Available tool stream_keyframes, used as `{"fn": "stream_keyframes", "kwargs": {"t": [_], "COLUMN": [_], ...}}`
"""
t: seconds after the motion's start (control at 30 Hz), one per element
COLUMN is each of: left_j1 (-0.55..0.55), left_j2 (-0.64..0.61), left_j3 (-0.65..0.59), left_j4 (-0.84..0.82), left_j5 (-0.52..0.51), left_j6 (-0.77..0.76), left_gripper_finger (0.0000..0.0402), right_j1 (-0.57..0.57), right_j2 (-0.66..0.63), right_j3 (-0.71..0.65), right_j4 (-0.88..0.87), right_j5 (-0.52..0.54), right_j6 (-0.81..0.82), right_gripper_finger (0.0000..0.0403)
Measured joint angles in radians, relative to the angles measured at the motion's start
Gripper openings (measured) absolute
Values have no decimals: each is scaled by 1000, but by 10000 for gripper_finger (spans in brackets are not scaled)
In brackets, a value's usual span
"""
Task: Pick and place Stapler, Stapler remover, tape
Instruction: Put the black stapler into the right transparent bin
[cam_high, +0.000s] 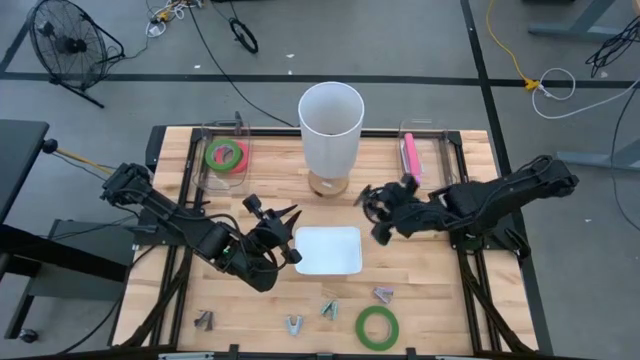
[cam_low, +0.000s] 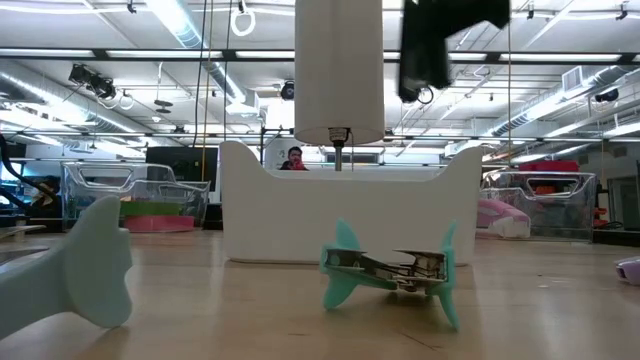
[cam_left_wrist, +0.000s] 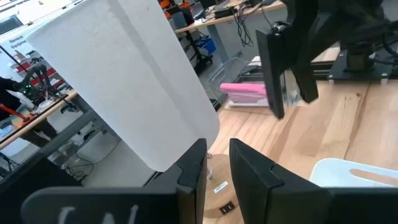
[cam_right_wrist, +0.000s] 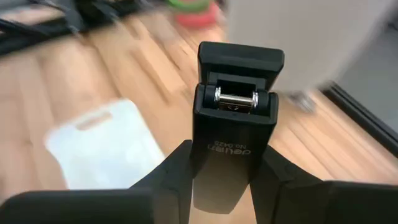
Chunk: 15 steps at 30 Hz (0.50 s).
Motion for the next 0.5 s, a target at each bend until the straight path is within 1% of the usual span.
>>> {"fn": "stream_keyframes", "kwargs": {"t": [0.13,0.27,0.37,0.5], "left_j1": [0,0,0,0], "left_j2": [0,0,1,1], "left_j3": [0,0,0,0], "left_j4": [0,1,1,1], "left_j5": [1,36,52,53], "left_j6": [-5,-7,-13,-13], "left_gripper_finger": [73,73,73,73], "right_j1": [-8,-47,-92,-191], "right_j2": [-60,-120,-158,-189], "right_j3": [0,1,1,1], "right_j4": [-182,-376,-495,-598], "right_j5": [8,6,13,-9], "right_j6": [115,231,302,330], "right_gripper_finger": [103,103,103,103]}}
